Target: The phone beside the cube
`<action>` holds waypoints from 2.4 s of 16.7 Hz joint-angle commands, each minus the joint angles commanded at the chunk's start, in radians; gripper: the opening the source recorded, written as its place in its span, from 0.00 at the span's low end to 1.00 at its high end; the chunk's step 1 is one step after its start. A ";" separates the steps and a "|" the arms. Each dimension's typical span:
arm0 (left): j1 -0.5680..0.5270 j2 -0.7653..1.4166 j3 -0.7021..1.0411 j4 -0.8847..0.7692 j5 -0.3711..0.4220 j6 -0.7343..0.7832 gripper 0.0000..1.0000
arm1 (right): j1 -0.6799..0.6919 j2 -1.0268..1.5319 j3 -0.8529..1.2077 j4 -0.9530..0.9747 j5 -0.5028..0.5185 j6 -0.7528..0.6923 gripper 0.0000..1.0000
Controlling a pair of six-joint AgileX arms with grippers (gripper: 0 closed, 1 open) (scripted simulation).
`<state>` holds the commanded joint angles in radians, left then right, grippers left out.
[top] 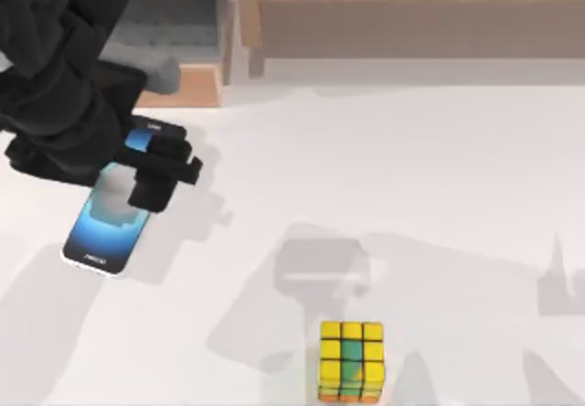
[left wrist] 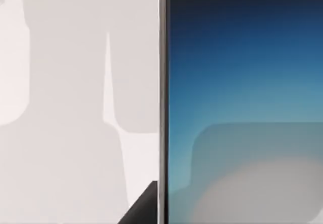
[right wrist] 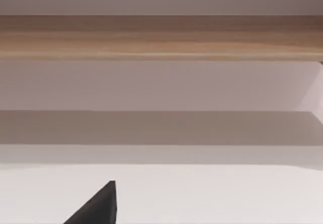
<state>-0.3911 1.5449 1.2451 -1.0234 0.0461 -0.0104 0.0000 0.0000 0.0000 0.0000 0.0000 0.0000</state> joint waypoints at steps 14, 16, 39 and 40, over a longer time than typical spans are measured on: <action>-0.356 0.037 -0.200 0.000 -0.053 -0.717 0.00 | 0.000 0.000 0.000 0.000 0.000 0.000 1.00; -0.356 0.037 -0.200 0.000 -0.053 -0.717 0.00 | 0.000 0.000 0.000 0.000 0.000 0.000 1.00; -0.355 0.058 -0.262 0.180 -0.048 -0.714 0.00 | 0.000 0.000 0.000 0.000 0.000 0.000 1.00; -0.355 0.063 -0.271 0.190 -0.048 -0.714 0.00 | 0.000 0.000 0.000 0.000 0.000 0.000 1.00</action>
<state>-0.7464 1.6081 0.9740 -0.8333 -0.0021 -0.7246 0.0000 0.0000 0.0000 0.0000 0.0000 0.0000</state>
